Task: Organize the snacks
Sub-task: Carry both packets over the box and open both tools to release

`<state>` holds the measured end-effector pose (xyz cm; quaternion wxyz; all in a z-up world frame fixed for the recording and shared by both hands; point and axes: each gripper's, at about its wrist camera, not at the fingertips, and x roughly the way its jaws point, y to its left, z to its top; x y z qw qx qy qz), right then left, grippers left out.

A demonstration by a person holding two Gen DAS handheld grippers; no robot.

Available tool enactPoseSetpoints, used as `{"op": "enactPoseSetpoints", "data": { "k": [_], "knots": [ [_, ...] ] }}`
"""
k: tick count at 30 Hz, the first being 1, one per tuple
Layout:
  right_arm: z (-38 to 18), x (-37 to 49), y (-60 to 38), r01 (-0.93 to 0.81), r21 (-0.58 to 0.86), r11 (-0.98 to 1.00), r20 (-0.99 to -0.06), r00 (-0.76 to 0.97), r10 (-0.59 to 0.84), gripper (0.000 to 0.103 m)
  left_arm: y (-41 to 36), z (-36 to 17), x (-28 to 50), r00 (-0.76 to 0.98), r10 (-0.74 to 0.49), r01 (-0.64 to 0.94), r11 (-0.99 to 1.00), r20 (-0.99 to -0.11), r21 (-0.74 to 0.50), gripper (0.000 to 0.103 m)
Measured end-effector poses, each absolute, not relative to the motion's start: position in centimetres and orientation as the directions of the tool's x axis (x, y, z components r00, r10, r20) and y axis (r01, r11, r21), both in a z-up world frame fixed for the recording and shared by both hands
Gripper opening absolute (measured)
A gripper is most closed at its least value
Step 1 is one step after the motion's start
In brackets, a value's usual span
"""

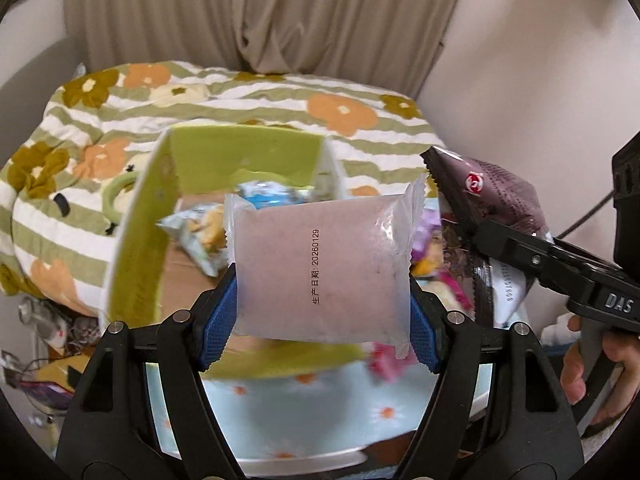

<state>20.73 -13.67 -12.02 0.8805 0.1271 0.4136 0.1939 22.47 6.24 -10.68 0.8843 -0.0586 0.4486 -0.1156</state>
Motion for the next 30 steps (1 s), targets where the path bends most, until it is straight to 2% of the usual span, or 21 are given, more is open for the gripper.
{"op": "enactPoseSetpoints", "data": {
  "k": [8, 16, 19, 20, 21, 30],
  "knots": [
    [-14.9, 24.5, -6.7, -0.191, 0.400, 0.896, -0.733, 0.520, 0.438, 0.075, 11.6, -16.5, 27.2, 0.473, -0.185, 0.177, 0.978, -0.862, -0.112, 0.070],
    [-17.5, 25.5, -3.8, -0.116, 0.384, 0.916, -0.786, 0.479, 0.391, 0.075, 12.8, -20.5, 29.0, 0.405, -0.154, 0.232, 0.971, -0.901, -0.062, 0.071],
    [-17.9, 25.6, -3.9, -0.095, 0.373, 0.923, -0.800, 0.471, 0.372, 0.075, 12.7, -20.8, 29.1, 0.415, -0.136, 0.231, 0.972, -0.899, -0.041, 0.086],
    [-18.0, 25.6, -4.0, -0.089, 0.370, 0.925, -0.803, 0.470, 0.366, 0.075, 12.6, -20.6, 29.1, 0.424, -0.130, 0.231, 0.972, -0.896, -0.031, 0.099],
    [-18.1, 25.6, -3.9, -0.087, 0.367, 0.926, -0.805, 0.469, 0.363, 0.075, 12.6, -20.4, 29.0, 0.436, -0.125, 0.230, 0.973, -0.891, -0.024, 0.103],
    [-17.4, 25.5, -3.8, -0.109, 0.365, 0.924, -0.797, 0.476, 0.371, 0.075, 13.5, -18.7, 27.6, 0.453, -0.093, 0.187, 0.982, -0.887, -0.008, 0.103]
  ]
}}
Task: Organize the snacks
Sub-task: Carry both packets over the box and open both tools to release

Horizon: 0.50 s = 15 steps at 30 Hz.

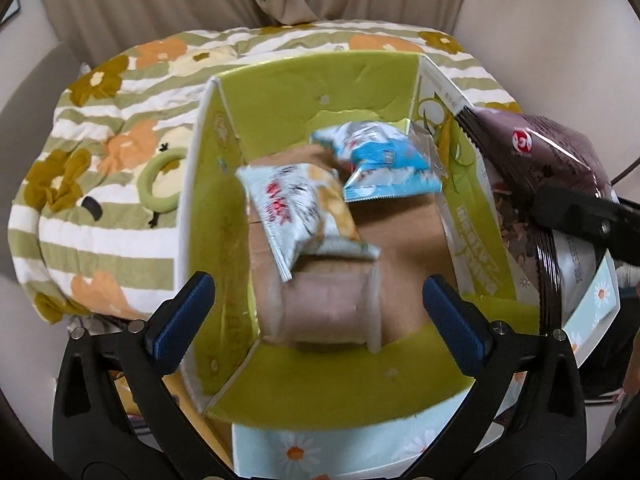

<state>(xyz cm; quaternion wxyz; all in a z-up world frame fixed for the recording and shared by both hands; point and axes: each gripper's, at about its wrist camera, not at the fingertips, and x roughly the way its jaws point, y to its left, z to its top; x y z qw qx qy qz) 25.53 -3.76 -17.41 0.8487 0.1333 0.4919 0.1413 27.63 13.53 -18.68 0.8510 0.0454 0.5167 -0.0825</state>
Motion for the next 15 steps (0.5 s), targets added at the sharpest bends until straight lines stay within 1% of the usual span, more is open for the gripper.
{"op": "enactPoseSetpoints", "data": {
  "k": [8, 15],
  "knots": [
    [-15.5, 26.4, -1.6, -0.208, 0.359, 0.910, -0.781, 0.467, 0.415, 0.076, 15.1, -16.5, 25.8, 0.487, -0.054, 0.115, 0.993, -0.872, 0.002, 0.103],
    [-17.1, 27.9, 0.6, -0.251, 0.350, 0.902, -0.801, 0.419, 0.427, 0.077, 16.7, -16.9, 25.4, 0.477, -0.006, 0.061, 0.998, -0.879, 0.027, 0.103]
  ]
}}
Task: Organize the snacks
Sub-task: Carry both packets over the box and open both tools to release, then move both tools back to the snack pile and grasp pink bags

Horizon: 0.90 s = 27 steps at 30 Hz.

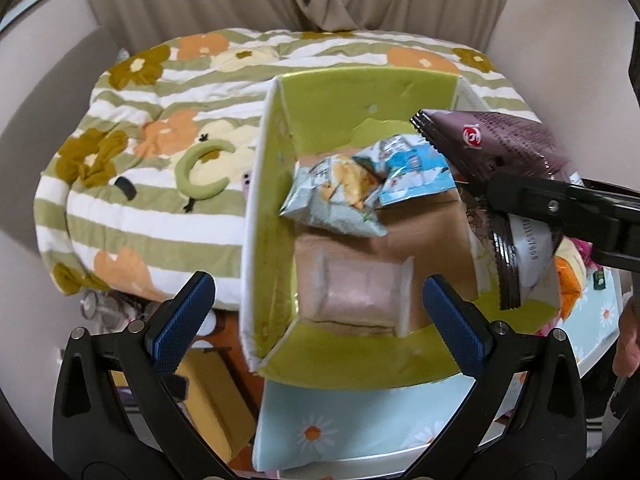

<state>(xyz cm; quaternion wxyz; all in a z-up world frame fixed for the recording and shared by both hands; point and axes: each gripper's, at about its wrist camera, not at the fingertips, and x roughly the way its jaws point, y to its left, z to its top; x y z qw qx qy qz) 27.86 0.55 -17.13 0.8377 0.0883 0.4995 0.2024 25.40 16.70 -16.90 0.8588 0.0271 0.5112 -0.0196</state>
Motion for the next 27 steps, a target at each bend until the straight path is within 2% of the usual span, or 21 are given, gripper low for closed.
{"op": "enactPoseSetpoints", "data": {
  "k": [7, 9, 11, 13, 27],
  "knots": [
    [-19.5, 29.0, 1.9, -0.256, 0.337, 0.906, -0.831, 0.372, 0.414, 0.079, 17.6, -18.2, 25.1, 0.448, 0.015, 0.036, 0.999, -0.894, 0.035, 0.103],
    [-19.9, 29.0, 2.0, -0.252, 0.328, 0.911, -0.836, 0.372, 0.404, 0.084, 17.6, -18.4, 25.2, 0.444, 0.016, 0.036, 0.999, -0.896, 0.036, 0.103],
    [-19.9, 28.9, 2.0, -0.251, 0.313, 0.916, -0.835, 0.387, 0.391, 0.096, 17.5, -18.7, 25.1, 0.439, 0.017, 0.036, 0.999, -0.898, 0.036, 0.103],
    [-19.7, 28.6, 1.9, -0.254, 0.307, 0.917, -0.827, 0.405, 0.389, 0.101, 17.5, -18.9, 25.0, 0.436, 0.014, 0.034, 0.999, -0.900, 0.033, 0.103],
    [-17.2, 26.9, 0.1, -0.235, 0.297, 0.925, -0.800, 0.468, 0.376, 0.102, 16.2, -16.7, 23.9, 0.475, -0.018, 0.062, 0.998, -0.880, 0.013, 0.103]
  ]
}}
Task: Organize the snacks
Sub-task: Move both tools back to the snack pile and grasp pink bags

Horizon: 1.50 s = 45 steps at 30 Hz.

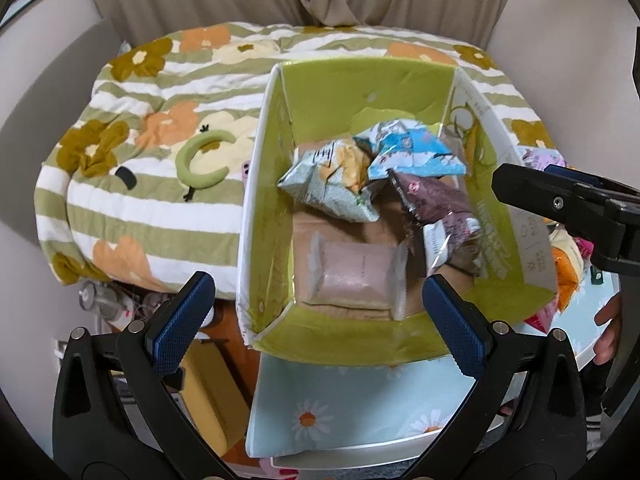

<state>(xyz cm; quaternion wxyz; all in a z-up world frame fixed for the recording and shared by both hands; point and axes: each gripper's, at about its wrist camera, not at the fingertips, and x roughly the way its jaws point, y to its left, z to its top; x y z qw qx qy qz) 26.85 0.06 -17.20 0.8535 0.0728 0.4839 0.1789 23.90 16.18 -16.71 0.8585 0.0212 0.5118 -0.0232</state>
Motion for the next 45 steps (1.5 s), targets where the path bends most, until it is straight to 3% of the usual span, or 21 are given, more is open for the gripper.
{"op": "enactPoseSetpoints", "data": {
  "k": [9, 24, 33, 45],
  "knots": [
    [-13.4, 24.0, -2.3, -0.199, 0.269, 0.942, -0.754, 0.565, 0.335, 0.102, 13.7, -13.3, 23.6, 0.534, -0.077, 0.154, 0.988, -0.842, 0.007, 0.103],
    [-9.0, 16.4, -13.9, -0.016, 0.168, 0.986, -0.714, 0.687, 0.133, 0.102, 3.3, -11.2, 21.0, 0.531, -0.229, 0.334, 0.941, -0.816, -0.048, 0.103],
    [-11.0, 14.1, -21.3, -0.089, 0.163, 0.983, -0.728, 0.661, 0.180, 0.102, -3.4, -13.8, 17.9, 0.512, -0.220, 0.216, 0.969, -0.831, -0.124, 0.103],
    [-19.3, 15.3, -26.8, -0.245, 0.201, 0.949, -0.780, 0.546, 0.306, 0.102, -7.9, -22.1, 16.4, 0.488, -0.143, -0.013, 0.985, -0.861, -0.171, 0.103]
  ]
}}
